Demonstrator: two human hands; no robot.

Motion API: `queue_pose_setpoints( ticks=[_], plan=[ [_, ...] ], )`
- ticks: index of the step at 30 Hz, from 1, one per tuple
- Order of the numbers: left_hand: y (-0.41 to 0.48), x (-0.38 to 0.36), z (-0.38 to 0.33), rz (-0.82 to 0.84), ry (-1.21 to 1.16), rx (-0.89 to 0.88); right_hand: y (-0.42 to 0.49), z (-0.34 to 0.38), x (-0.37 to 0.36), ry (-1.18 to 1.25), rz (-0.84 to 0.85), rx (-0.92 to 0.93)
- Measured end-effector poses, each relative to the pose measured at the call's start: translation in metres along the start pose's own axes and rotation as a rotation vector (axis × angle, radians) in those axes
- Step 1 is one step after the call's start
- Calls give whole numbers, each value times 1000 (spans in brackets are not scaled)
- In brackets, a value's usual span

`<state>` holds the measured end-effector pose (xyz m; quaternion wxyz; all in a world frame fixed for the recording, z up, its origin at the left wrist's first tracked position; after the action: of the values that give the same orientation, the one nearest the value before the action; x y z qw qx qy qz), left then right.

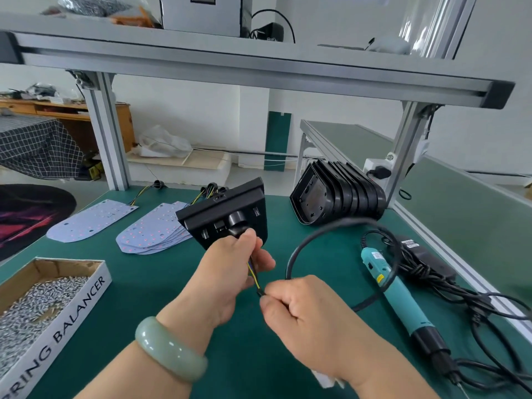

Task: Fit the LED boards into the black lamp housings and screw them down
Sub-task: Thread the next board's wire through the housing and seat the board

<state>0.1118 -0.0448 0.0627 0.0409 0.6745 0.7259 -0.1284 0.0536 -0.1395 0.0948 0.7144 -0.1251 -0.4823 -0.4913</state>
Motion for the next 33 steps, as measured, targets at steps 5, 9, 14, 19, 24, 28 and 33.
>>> queue_pose_setpoints(
  ticks=[5,9,14,19,24,28,33],
  plan=[
    [-14,-29,12,260,189,-4,7,-36,-5,513,-129,-332],
    [-16,-27,-3,323,60,-59,7,-41,1,635,-223,-346],
    [-14,-25,-4,259,129,-141,9,-35,5,479,-270,-319],
    [-15,-19,-9,172,199,-146,12,-36,9,542,-363,-338],
    [-32,-4,-38,325,495,-182,8,-41,35,507,-535,-298],
    [-44,41,-105,-58,392,-748,6,-46,37,533,-547,-294],
    [-38,5,-80,298,319,-640,9,-41,35,370,-506,-259]
  ],
)
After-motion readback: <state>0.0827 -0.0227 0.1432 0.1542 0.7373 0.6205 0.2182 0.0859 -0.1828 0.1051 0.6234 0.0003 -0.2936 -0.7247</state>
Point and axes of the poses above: each hand's wrist, its own y-axis towards the middle knuckle, its own x-axis out of the back of the hand, z = x × y, the point moved 10 cm from there along y, towards the middle knuckle, and after that the axes turned 6 degrees about -y, right-handed, at the moved point
